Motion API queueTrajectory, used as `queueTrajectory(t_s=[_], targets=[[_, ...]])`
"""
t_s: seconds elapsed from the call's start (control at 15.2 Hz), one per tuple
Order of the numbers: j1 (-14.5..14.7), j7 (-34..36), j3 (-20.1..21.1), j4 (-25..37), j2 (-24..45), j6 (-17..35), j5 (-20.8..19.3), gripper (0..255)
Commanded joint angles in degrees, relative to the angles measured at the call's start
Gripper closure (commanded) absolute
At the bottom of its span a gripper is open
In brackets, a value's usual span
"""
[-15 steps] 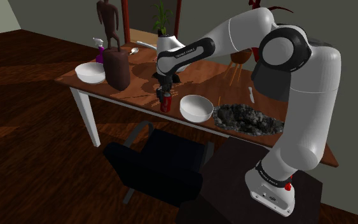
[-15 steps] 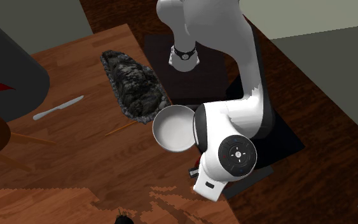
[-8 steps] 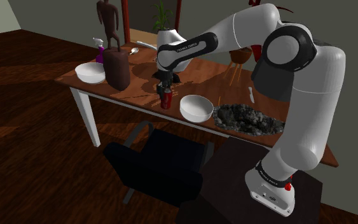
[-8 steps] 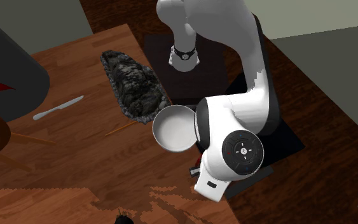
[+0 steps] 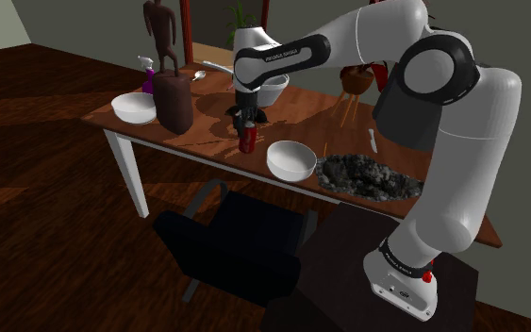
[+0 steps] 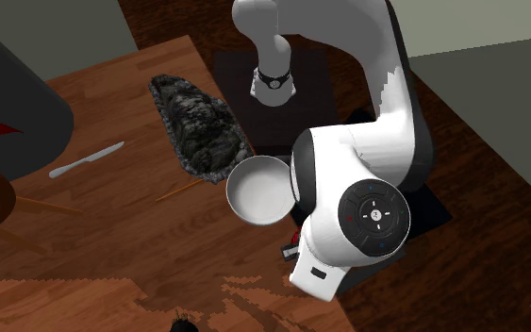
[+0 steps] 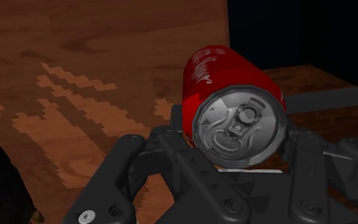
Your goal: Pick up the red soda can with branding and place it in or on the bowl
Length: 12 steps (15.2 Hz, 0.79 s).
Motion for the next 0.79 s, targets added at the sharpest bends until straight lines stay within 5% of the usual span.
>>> queueTrajectory(t_s=[0.0, 0.73], targets=[[0.06, 0.06, 0.05, 0.79, -0.52, -1.30, 0.05, 255], [0.06, -0.16, 0.14, 6.55, -2.47, -9.01, 0.29, 255]])
